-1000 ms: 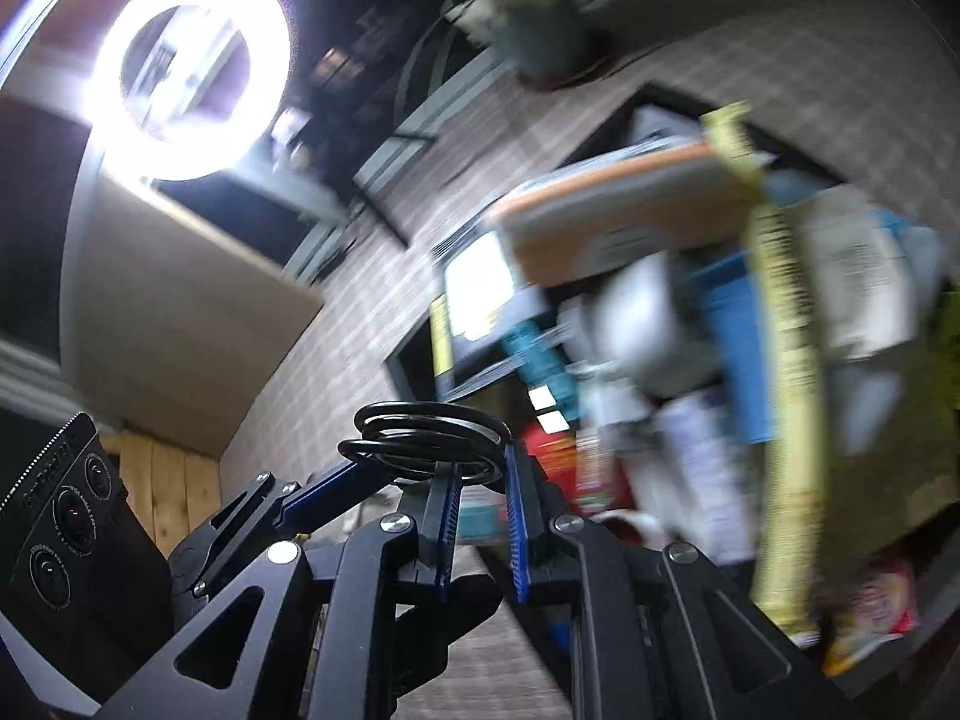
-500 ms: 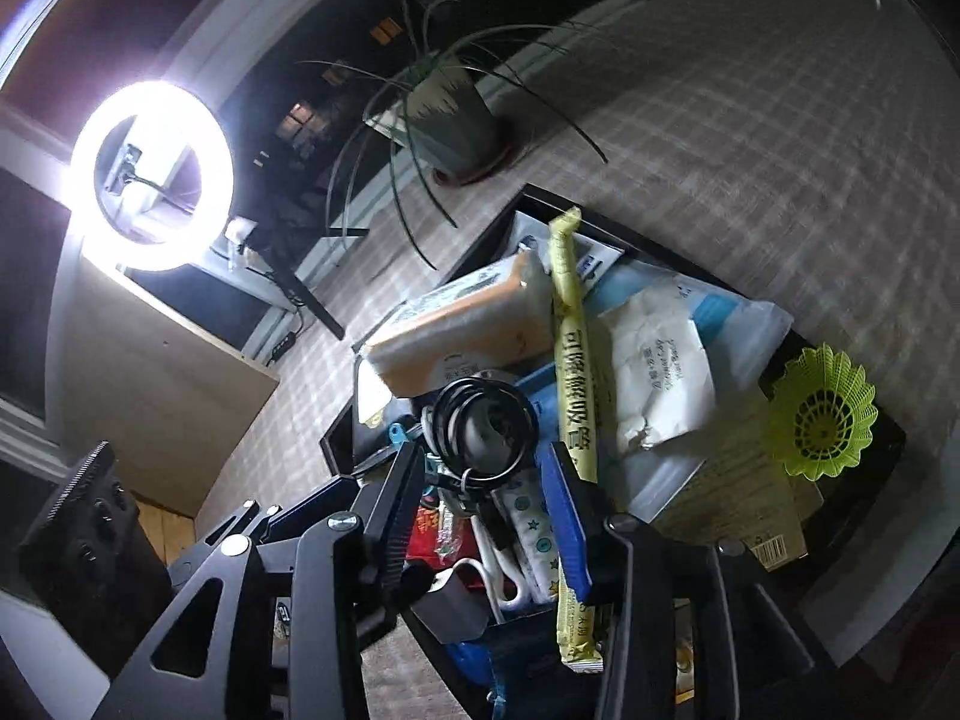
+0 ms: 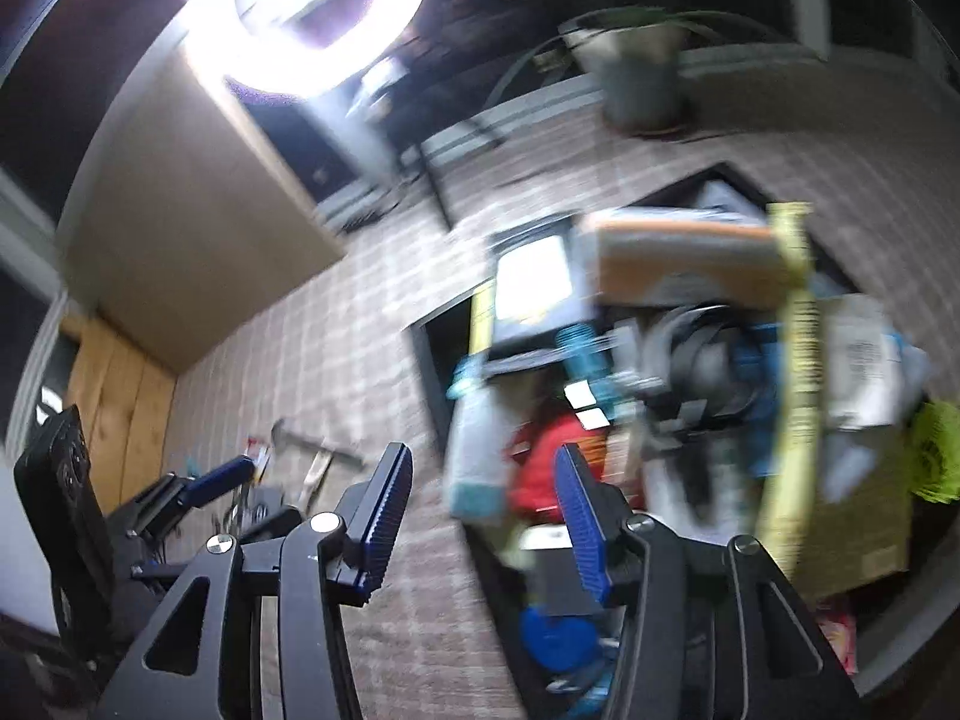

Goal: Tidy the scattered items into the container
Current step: 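Grasp the metal spoon with the right tool while the left grasps a black clip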

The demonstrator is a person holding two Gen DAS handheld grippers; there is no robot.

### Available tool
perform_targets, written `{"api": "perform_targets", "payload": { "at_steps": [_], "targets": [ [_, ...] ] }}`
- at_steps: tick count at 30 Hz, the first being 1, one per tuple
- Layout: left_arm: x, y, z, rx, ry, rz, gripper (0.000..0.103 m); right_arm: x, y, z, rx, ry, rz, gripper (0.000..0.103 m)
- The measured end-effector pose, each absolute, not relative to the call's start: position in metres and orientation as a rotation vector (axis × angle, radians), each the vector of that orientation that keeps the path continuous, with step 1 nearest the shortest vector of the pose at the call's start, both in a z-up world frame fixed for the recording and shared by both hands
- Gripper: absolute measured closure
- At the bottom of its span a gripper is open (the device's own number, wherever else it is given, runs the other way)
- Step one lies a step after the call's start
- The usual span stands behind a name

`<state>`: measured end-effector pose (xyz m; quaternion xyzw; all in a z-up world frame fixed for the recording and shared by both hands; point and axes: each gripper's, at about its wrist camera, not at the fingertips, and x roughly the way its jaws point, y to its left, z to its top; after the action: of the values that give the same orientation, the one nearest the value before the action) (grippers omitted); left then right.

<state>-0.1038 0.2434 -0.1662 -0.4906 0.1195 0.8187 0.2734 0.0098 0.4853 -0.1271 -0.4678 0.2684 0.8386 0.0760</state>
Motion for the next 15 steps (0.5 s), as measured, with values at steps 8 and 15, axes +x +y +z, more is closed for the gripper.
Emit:
{"api": "perform_targets", "payload": {
  "at_steps": [8, 15],
  "targets": [
    [-0.104, 0.098, -0.202, -1.527, 0.247, 2.358, 0.030, -0.041, 0.395, -0.160, -1.620, 0.712, 2.593, 0.057],
    [-0.105, 0.024, -0.233, -1.660, 0.179, 2.413, 0.030, -0.077, 0.339, -0.176, -1.712, 0.541, 2.623, 0.057]
  ]
}}
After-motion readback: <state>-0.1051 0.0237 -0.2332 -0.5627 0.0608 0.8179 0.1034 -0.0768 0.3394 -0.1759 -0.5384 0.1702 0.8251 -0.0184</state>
